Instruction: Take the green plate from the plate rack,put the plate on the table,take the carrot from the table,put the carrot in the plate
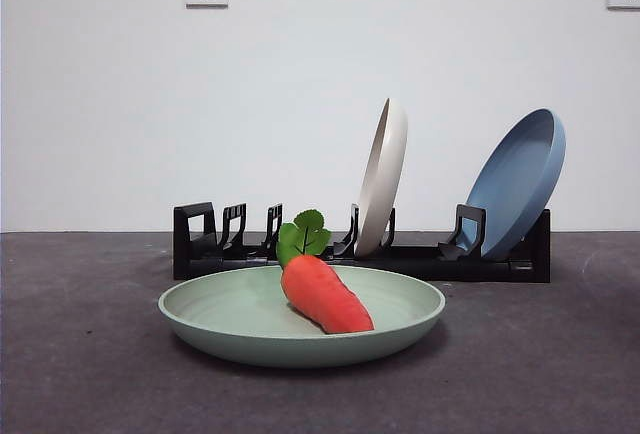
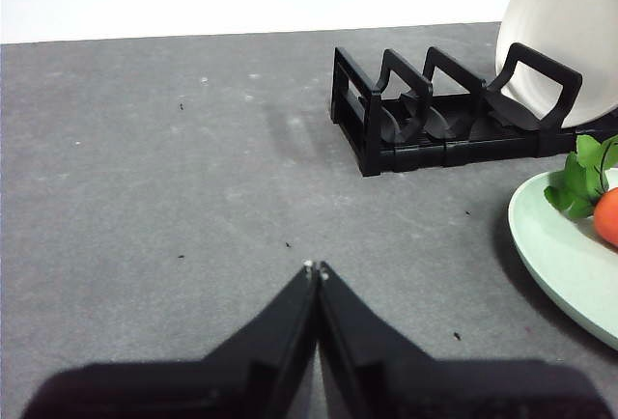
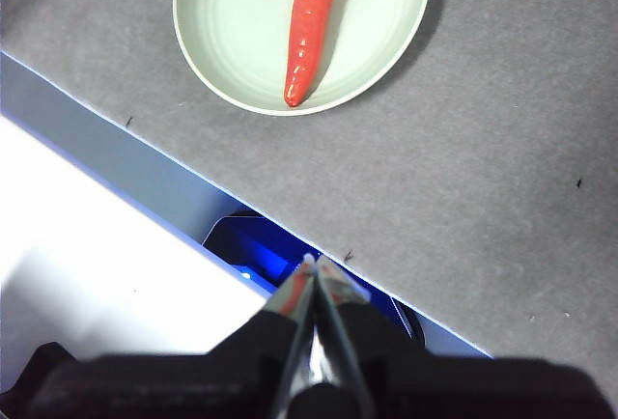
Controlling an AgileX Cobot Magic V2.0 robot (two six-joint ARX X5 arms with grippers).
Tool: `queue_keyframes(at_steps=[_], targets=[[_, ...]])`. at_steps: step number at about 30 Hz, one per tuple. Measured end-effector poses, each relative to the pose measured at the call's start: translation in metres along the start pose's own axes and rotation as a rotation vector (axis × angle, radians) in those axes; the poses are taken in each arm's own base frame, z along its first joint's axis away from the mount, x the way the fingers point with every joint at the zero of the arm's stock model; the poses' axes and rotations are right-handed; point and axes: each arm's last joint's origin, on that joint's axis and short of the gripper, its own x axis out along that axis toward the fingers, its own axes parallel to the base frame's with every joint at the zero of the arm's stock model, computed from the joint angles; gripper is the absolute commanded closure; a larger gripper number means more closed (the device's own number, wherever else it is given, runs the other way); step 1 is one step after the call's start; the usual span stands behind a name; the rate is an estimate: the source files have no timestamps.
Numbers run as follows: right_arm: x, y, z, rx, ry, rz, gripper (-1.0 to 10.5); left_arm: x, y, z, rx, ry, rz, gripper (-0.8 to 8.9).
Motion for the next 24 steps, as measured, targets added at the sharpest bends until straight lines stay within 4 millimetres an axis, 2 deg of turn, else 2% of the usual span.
queue_keyframes(at_steps=[9,13,16,20,24], targets=[[0.0,0.0,0.0,-0.001,-0.002,0.001,9.5,0.0,0.0,0.0,0.0,0.0,0.0,8.15],[-0.01,-0.005,-0.004,0.011,-0.06,-0.037,9.5,0.0,0.0,0.0,0.0,0.0,0.0,8.15],[-0.023,-0.014,-0.005,0.022,-0.18,-0.075,9.5,0.0,0.0,0.0,0.0,0.0,0.0,8.15],[-0.042,-0.03,-0.004,0.076,-0.427,-0.157,9.5,0.0,0.0,0.0,0.0,0.0,0.0,8.15],[-0.043,-0.047,-0.02,0.116,-0.622,-0.237,9.5,0.0,0.0,0.0,0.0,0.0,0.0,8.15]])
